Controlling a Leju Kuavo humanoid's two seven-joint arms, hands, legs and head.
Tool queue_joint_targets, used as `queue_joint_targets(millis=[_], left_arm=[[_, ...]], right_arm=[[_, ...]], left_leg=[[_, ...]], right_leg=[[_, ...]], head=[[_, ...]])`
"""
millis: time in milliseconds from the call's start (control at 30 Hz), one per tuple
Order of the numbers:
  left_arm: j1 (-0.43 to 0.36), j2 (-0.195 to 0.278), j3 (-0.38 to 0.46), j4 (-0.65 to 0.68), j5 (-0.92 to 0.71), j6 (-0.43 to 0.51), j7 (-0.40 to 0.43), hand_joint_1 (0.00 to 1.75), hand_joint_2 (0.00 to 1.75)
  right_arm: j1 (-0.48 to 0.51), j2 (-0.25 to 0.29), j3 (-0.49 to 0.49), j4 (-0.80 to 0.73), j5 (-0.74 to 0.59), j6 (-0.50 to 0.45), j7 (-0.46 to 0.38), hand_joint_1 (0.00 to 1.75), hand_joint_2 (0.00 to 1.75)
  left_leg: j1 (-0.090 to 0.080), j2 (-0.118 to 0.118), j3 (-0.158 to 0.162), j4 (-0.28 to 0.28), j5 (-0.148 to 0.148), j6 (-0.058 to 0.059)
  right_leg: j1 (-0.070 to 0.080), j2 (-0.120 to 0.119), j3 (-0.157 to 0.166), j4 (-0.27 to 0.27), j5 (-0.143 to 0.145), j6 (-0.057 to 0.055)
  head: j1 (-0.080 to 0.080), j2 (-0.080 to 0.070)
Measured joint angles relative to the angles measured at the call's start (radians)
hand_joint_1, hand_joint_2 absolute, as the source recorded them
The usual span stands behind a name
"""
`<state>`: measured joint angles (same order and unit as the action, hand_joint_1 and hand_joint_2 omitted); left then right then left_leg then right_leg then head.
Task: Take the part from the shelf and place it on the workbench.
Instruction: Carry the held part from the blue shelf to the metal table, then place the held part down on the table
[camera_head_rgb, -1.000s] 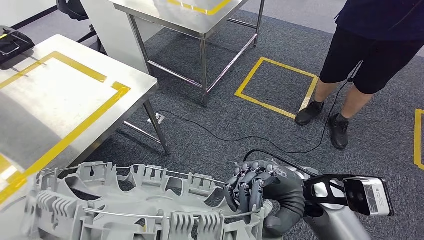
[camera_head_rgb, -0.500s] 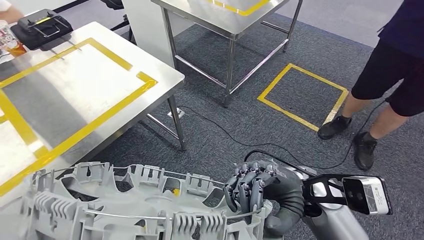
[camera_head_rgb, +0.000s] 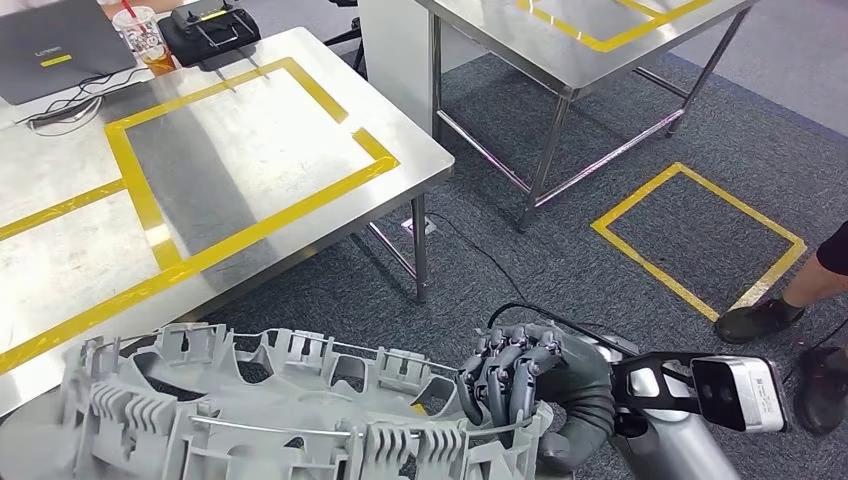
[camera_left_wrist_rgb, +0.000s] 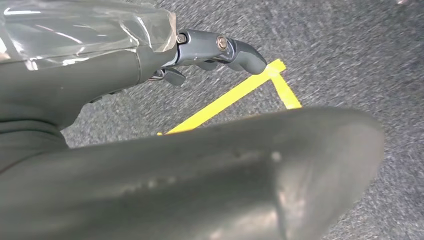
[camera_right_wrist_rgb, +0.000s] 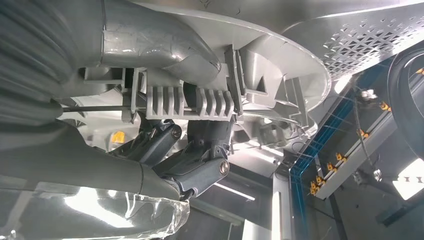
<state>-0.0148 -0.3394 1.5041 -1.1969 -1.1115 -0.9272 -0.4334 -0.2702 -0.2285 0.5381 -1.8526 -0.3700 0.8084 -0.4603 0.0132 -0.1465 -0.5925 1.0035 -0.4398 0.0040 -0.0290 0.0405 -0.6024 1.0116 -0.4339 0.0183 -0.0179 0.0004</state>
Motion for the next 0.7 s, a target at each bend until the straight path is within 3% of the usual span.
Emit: queue_joint_targets(millis=[33,100,167,233,267,300,367,433,533,600,667,700], left_arm=[[0.0,0.001,0.001,0.0,0.0,-0.001,0.005,0.0,0.0],[-0.002,0.003,0.002,0.0,0.0,0.0,0.012,0.0,0.0],[-0.009,0.006,0.002,0.0,0.0,0.0,0.017,0.0,0.0],[-0.012,0.006,0.002,0.0,0.0,0.0,0.02,0.0,0.0],[-0.012,0.006,0.002,0.0,0.0,0.0,0.021,0.0,0.0],[-0.012,0.006,0.002,0.0,0.0,0.0,0.022,0.0,0.0],[-0.013,0.007,0.002,-0.003,0.0,-0.002,0.022,0.0,0.0],[-0.016,0.007,0.002,-0.006,0.0,-0.004,0.022,0.0,0.0],[-0.016,0.007,0.002,-0.01,0.0,-0.004,0.023,0.0,0.0],[-0.017,0.005,0.002,-0.013,0.0,-0.005,0.023,0.0,0.0],[-0.02,0.003,0.002,-0.014,0.0,-0.006,0.023,0.0,0.0],[-0.021,0.002,0.002,-0.014,0.0,-0.006,0.023,0.0,0.0]], right_arm=[[-0.001,0.002,-0.002,0.0,0.002,0.001,0.0,1.75,1.75],[-0.001,0.007,-0.003,0.0,0.005,0.002,0.0,1.75,1.75],[0.0,0.01,-0.004,0.001,0.005,0.002,0.0,1.75,1.75],[0.001,0.012,-0.003,0.002,0.006,0.002,0.001,1.75,1.75],[0.001,0.013,-0.003,0.004,0.007,0.002,0.001,1.75,1.75],[0.002,0.014,-0.003,0.004,0.007,0.002,0.002,1.75,1.75],[0.001,0.017,-0.004,0.005,0.007,0.002,0.002,1.75,1.75],[0.001,0.018,-0.004,0.005,0.006,0.002,0.002,1.75,1.75],[-0.001,0.021,-0.005,0.005,0.007,0.002,0.002,1.75,1.75],[-0.001,0.023,-0.008,0.005,0.007,0.002,0.003,1.75,1.75],[0.001,0.022,-0.011,0.005,0.006,0.003,0.003,1.75,1.75],[0.003,0.021,-0.012,0.005,0.006,0.003,0.002,1.75,1.75]], left_leg=[[0.002,0.008,-0.004,0.004,-0.004,-0.005],[0.002,0.064,-0.031,0.061,-0.039,-0.015],[0.003,0.124,-0.097,0.193,-0.104,-0.023],[0.007,0.138,-0.153,0.292,-0.135,-0.027],[0.008,0.141,-0.154,0.287,-0.121,-0.028],[0.008,0.148,-0.132,0.241,-0.091,-0.027],[0.003,0.19,-0.054,0.096,-0.024,-0.019],[-0.005,0.222,-0.013,0.017,0.003,-0.007],[-0.007,0.193,-0.01,0.004,0.006,0.008],[0.0,0.164,0.004,-0.011,0.015,0.02],[0.003,0.136,0.01,-0.016,0.019,0.027],[0.002,0.12,0.01,-0.016,0.019,0.027]], right_leg=[[0.0,-0.008,0.002,-0.002,0.0,-0.007],[-0.003,-0.03,0.009,-0.005,-0.004,-0.021],[0.002,-0.054,0.015,-0.005,-0.01,-0.03],[0.006,-0.079,0.017,-0.005,-0.015,-0.034],[0.007,-0.091,0.019,-0.005,-0.018,-0.033],[0.008,-0.103,0.023,-0.004,-0.021,-0.032],[0.012,-0.125,0.033,-0.004,-0.029,-0.025],[0.018,-0.144,0.042,-0.005,-0.036,-0.016],[0.02,-0.17,0.05,-0.009,-0.042,-0.002],[0.016,-0.129,0.032,0.036,-0.069,0.0],[0.012,-0.066,-0.03,0.163,-0.12,-0.005],[0.012,-0.052,-0.067,0.233,-0.141,-0.006]], head=[[0.0,0.0],[-0.006,0.0],[-0.012,0.0],[-0.012,0.0],[-0.012,0.0],[-0.012,0.0],[-0.012,0.0],[-0.011,0.0],[-0.01,0.0],[-0.006,0.0],[-0.001,0.0],[0.001,0.0]])
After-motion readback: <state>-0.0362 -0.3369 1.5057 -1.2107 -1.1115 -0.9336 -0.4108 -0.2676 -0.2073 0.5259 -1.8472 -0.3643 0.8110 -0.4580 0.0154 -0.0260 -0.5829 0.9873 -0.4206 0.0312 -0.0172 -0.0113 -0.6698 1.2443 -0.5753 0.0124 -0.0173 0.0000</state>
